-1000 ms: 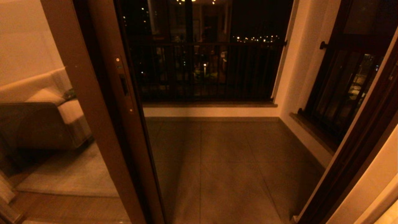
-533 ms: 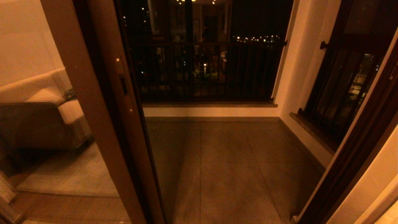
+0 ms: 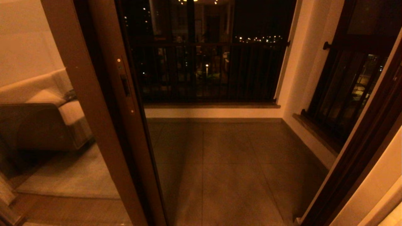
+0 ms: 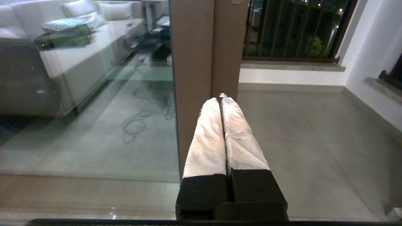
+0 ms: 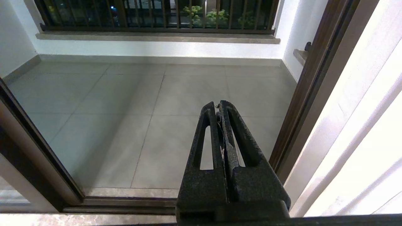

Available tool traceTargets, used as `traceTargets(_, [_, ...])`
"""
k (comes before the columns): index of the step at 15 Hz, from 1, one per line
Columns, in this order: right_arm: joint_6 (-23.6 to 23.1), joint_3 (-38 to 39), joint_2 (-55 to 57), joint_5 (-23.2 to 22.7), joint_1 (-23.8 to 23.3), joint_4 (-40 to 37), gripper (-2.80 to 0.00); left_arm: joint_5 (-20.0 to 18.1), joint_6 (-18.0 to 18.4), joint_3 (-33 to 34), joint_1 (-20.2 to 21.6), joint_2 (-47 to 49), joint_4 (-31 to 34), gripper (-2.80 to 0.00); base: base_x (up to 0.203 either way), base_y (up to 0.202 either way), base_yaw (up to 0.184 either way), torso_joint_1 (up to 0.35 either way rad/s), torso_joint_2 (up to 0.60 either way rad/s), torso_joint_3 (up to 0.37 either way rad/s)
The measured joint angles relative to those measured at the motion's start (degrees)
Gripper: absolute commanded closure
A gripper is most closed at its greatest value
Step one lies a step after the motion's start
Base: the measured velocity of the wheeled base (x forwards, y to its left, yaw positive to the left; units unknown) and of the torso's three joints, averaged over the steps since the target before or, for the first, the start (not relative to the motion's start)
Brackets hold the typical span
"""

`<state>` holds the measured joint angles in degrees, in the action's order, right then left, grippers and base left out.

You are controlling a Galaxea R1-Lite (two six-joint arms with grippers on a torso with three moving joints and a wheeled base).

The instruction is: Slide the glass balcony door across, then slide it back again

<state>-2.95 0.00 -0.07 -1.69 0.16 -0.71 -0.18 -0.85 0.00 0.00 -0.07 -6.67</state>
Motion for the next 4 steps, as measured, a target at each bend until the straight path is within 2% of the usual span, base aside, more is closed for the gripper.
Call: traceTargets(4, [0.1, 0.0, 0.0, 0.1, 0.0, 0.0, 0.00, 0.0, 0.0, 0.0, 0.0, 0.0, 0.0, 0.00, 0.000, 0.000, 0.000, 0.000, 0.00, 0.000])
